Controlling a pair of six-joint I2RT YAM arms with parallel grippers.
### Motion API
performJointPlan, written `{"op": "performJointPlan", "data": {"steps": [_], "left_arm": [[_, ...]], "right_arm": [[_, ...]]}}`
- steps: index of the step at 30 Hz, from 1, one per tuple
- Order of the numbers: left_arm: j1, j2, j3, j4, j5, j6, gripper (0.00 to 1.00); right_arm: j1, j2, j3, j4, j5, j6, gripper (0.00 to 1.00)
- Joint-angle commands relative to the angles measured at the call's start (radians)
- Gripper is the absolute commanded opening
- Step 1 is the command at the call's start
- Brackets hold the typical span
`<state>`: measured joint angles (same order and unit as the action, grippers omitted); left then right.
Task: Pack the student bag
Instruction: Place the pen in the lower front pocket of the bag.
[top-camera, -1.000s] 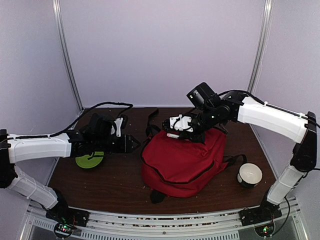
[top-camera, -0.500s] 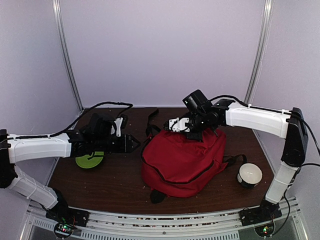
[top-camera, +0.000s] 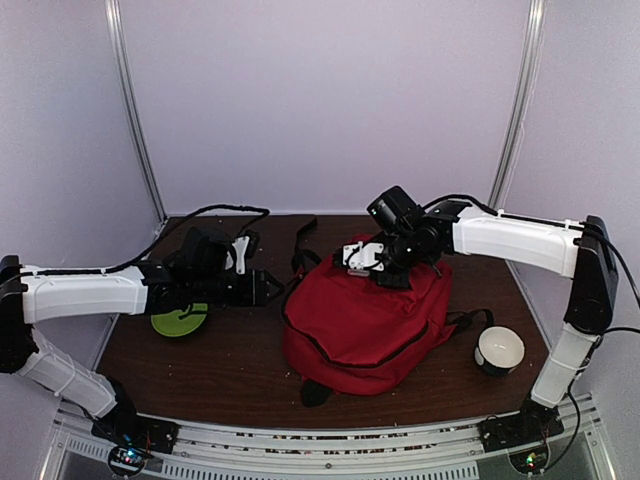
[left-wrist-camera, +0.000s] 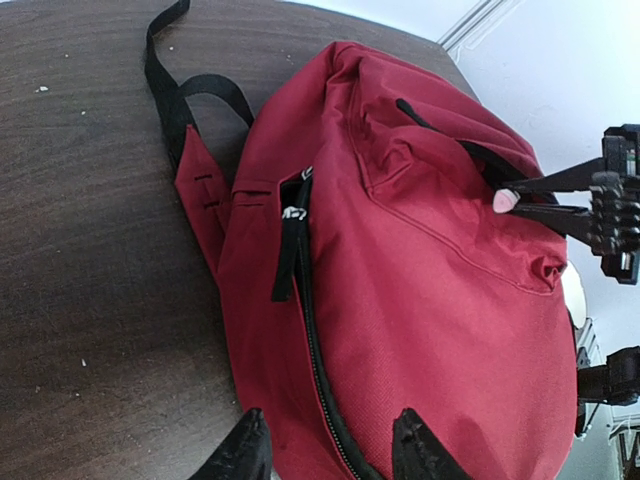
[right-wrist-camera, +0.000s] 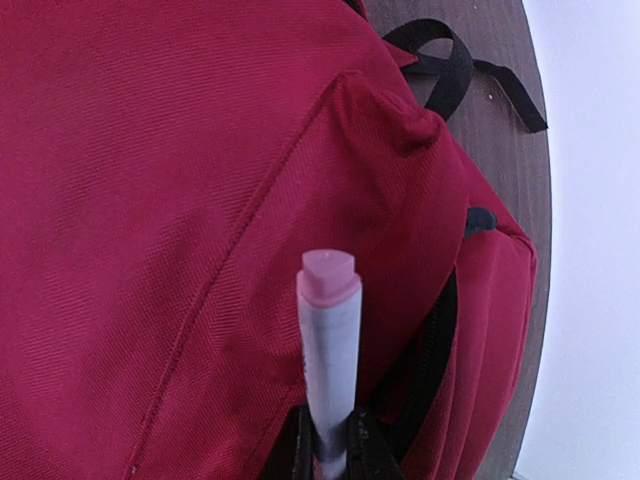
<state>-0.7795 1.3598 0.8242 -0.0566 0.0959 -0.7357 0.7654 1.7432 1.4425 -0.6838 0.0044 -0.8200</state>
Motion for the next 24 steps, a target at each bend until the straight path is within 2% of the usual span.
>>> {"op": "performJointPlan", "data": {"steps": [1,11,15,17,20,24], "left_arm": [[0.006,-0.007,-0.001,0.052,0.015,0.003,0.45],[0.006,-0.030,-0.027,0.058,-0.003,0.002,0.45],[0.006,-0.016,-0.024,0.078,0.011,-0.001,0.44],[0.006,-0.012,-0.021,0.080,0.017,-0.002,0.44],[0.006,-0.008,-0.016,0.083,0.020,0.002,0.44],[0.006,-0.001,-0.003,0.066,0.033,0.020,0.45]], "right_arm": [[-0.003,0.027,0.001,0.013,0.137,0.074,0.04],[-0.008,0.056,-0.001,-0.038,0.415,0.228,0.05],[-0.009,0.092,0.025,-0.058,0.481,0.298,0.11],[-0.010,0.133,0.056,-0.084,0.505,0.318,0.14],[-0.009,0.176,0.104,-0.139,0.478,0.353,0.25],[-0.007,0.100,0.110,-0.150,0.376,0.376,0.41]]}}
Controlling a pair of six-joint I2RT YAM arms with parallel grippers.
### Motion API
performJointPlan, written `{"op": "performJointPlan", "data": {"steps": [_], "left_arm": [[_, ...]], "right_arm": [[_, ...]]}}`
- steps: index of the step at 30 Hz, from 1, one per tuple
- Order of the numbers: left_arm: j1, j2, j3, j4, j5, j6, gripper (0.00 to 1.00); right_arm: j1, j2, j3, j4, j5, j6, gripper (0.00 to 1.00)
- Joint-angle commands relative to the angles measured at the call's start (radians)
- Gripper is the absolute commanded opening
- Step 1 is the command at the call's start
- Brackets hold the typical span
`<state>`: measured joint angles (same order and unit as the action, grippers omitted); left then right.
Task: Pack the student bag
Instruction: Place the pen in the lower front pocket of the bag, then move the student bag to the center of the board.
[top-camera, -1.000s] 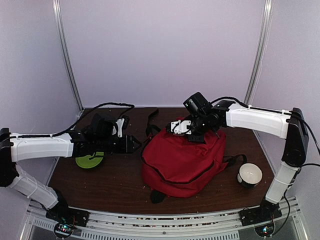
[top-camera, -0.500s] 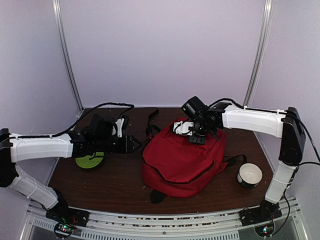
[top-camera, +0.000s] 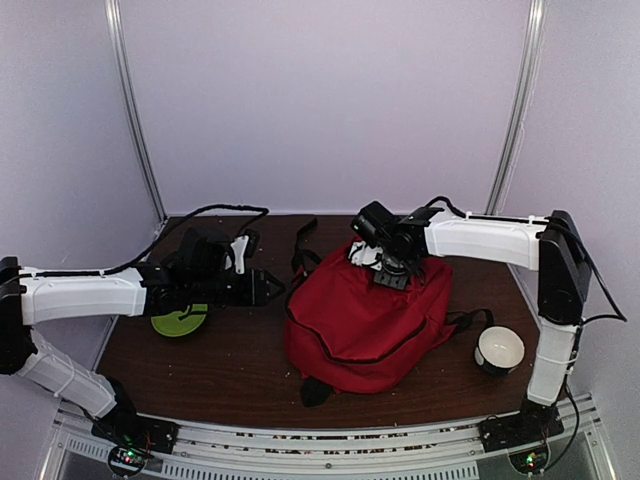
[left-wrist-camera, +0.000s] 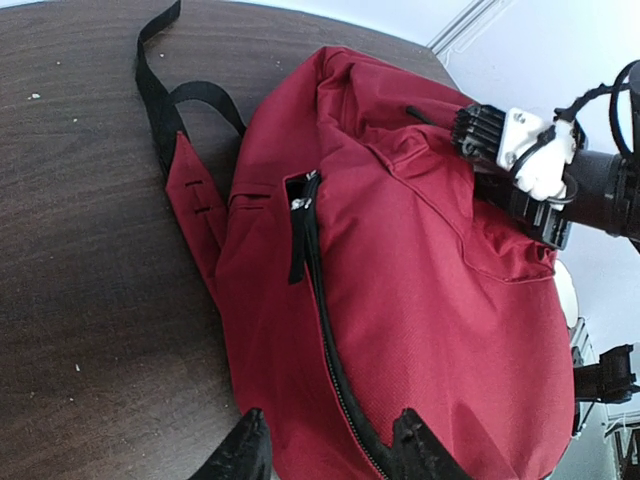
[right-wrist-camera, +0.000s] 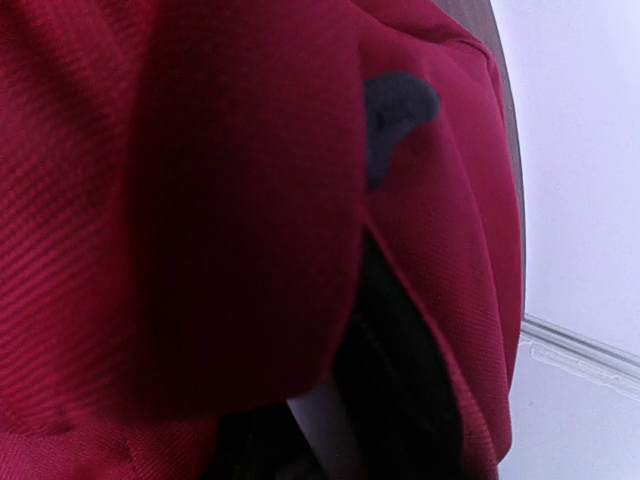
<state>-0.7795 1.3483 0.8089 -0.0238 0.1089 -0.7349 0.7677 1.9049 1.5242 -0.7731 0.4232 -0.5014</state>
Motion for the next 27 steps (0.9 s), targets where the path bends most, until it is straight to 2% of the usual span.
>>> {"op": "performJointPlan", "data": {"steps": [1,6,9,18,21,27], "left_arm": [[0.006,0.011,0.014,0.030,0.022,0.024,0.45],[0.006,0.022,0.026,0.003,0.023,0.046,0.45],[0.006,0.031,0.029,-0.001,0.029,0.046,0.45],[0.006,0.026,0.030,0.003,0.076,0.052,0.45],[0.006,0.032,0.037,-0.006,0.099,0.066,0.45],[0.006,0.071,0.043,-0.003,0.148,0.074,0.45]], "right_arm": [[-0.009,-0.095,0.030,-0.067,-0.073,0.059,0.44],[0.004,-0.231,0.025,-0.088,-0.230,0.050,0.54],[0.002,-0.246,0.036,-0.094,-0.292,0.049,0.55],[-0.065,-0.068,0.192,-0.130,-0.557,0.082,0.46],[-0.084,-0.001,0.255,-0.141,-0.587,0.100,0.47],[-0.108,0.096,0.350,-0.178,-0.586,0.113,0.57]]}}
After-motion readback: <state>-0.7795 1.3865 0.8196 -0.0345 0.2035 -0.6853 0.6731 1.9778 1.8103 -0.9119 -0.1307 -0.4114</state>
